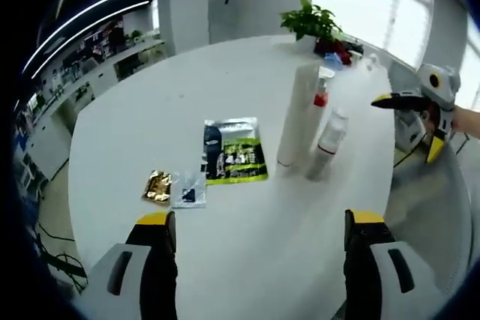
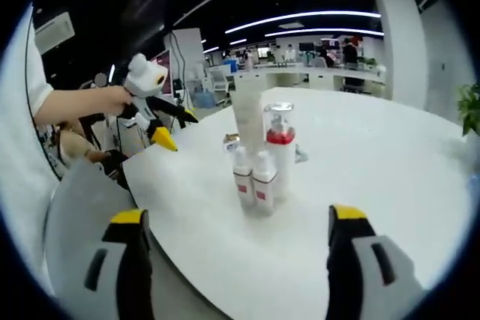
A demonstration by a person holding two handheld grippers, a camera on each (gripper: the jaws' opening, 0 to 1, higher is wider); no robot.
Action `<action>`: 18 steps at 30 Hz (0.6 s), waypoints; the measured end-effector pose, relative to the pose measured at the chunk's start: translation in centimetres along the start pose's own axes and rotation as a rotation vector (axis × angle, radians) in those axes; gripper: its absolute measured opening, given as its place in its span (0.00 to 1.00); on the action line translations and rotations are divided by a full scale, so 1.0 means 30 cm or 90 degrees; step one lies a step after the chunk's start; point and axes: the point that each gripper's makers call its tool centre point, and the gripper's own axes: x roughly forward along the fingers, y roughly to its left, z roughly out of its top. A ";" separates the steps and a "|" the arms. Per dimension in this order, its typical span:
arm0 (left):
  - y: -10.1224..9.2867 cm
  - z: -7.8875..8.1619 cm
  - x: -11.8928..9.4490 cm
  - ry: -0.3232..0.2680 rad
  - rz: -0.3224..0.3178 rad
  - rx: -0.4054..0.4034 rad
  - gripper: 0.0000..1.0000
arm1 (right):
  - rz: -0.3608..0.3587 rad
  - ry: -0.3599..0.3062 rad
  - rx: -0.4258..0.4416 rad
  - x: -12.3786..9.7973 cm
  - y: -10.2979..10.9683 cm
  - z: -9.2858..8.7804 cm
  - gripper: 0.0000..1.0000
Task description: Arrange the skincare products in the storage area until every visible bottle or jar stands upright without overlapping.
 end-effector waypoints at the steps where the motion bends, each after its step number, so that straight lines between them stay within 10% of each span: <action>1: 0.005 0.005 0.006 0.002 0.000 0.002 0.91 | -0.001 0.000 0.000 0.000 -0.001 -0.001 0.99; 18: 0.101 0.056 0.135 0.040 0.000 0.020 0.90 | -0.011 0.008 0.019 0.004 -0.023 -0.025 0.99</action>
